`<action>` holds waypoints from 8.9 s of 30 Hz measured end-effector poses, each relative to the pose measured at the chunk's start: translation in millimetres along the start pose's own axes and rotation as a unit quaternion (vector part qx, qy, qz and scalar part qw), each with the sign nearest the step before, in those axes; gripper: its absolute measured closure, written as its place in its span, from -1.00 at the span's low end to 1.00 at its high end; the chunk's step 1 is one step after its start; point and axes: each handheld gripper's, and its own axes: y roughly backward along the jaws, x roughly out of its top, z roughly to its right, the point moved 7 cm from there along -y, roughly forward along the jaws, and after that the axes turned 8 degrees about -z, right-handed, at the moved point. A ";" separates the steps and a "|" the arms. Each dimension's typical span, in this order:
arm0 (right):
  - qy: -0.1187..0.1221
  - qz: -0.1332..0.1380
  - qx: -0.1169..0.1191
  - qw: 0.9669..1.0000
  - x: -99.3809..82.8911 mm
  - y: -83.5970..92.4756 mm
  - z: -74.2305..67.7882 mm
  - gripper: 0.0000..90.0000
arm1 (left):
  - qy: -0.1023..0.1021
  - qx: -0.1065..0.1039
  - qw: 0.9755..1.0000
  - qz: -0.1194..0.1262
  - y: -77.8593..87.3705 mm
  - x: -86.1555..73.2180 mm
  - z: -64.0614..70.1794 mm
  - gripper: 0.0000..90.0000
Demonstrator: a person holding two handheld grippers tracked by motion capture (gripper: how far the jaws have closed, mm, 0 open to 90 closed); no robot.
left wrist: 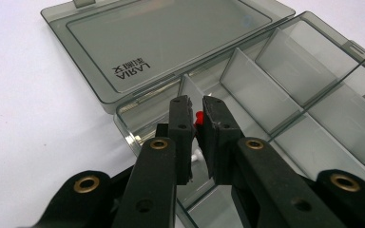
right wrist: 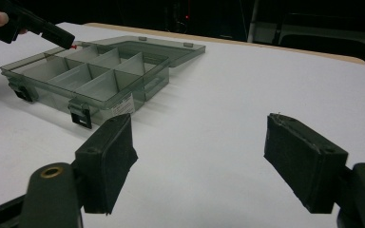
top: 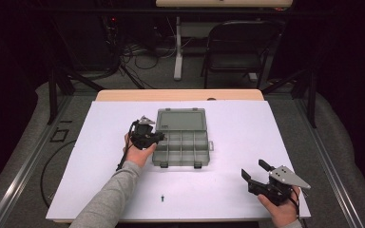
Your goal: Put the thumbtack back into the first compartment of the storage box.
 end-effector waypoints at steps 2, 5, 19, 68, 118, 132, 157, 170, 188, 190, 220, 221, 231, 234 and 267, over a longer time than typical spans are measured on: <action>0.001 0.001 0.000 1.000 0.0 -0.2 0.2 -0.46 | 0.000 0.001 1.000 -0.002 -0.1 -0.3 -0.4 0.84; 0.000 0.001 0.001 1.000 0.1 -0.2 0.1 -0.46 | 0.001 0.001 1.000 -0.002 -0.1 -0.5 -0.6 0.84; 0.001 0.001 0.000 1.000 0.1 -0.2 0.2 -0.46 | 0.005 -0.001 1.000 0.022 7.7 2.4 2.5 0.57; 0.002 -0.004 0.000 1.000 -0.7 -1.4 -2.0 -0.46 | -0.023 -0.005 0.995 0.101 112.7 -108.2 68.2 -0.38; 0.004 -0.005 0.001 1.000 -0.7 -1.1 -2.0 -0.46 | -0.063 -0.081 0.995 -0.017 56.4 -150.8 113.0 0.52; 0.006 -0.005 0.001 1.000 -0.8 -1.3 -2.2 -0.46 | -0.062 -0.071 0.995 -0.037 51.1 -153.6 107.2 0.87; 0.006 -0.004 0.002 1.000 -0.4 -0.9 -1.7 -0.46 | -0.059 -0.063 0.996 -0.016 59.9 -147.2 100.8 0.90; 0.005 -0.005 0.001 1.000 -0.5 -1.0 -1.7 -0.46 | 0.008 -0.022 0.999 0.045 86.5 -137.7 59.9 0.89; 0.004 -0.006 0.001 1.000 -0.9 -1.7 -2.0 -0.46 | 0.026 -0.018 0.997 0.069 96.2 -131.1 49.4 0.90; 0.004 -0.007 0.001 1.000 -1.3 -1.8 -2.2 -0.46 | 0.026 -0.018 0.997 0.075 99.0 -126.1 49.9 0.89; 0.001 -0.011 0.002 1.000 -2.4 -3.4 -0.6 -0.46 | 0.007 0.010 0.995 0.103 100.9 -6.6 21.4 0.89; 0.001 -0.011 0.002 1.000 -2.5 -3.5 -0.5 -0.46 | 0.008 0.011 0.995 0.098 97.3 -5.5 19.5 0.89; 0.001 -0.012 0.002 1.000 -2.7 -2.9 -0.4 -0.46 | 0.031 0.018 0.998 0.057 58.6 -0.4 2.9 0.89; 0.002 -0.011 0.002 1.000 -2.5 -2.9 -0.5 -0.46 | 0.035 0.017 0.998 0.047 48.7 0.5 -0.3 0.89; 0.001 -0.012 0.005 1.000 -2.7 -2.2 0.5 -0.46 | 0.036 0.015 0.999 -0.003 -2.8 -1.5 1.6 0.89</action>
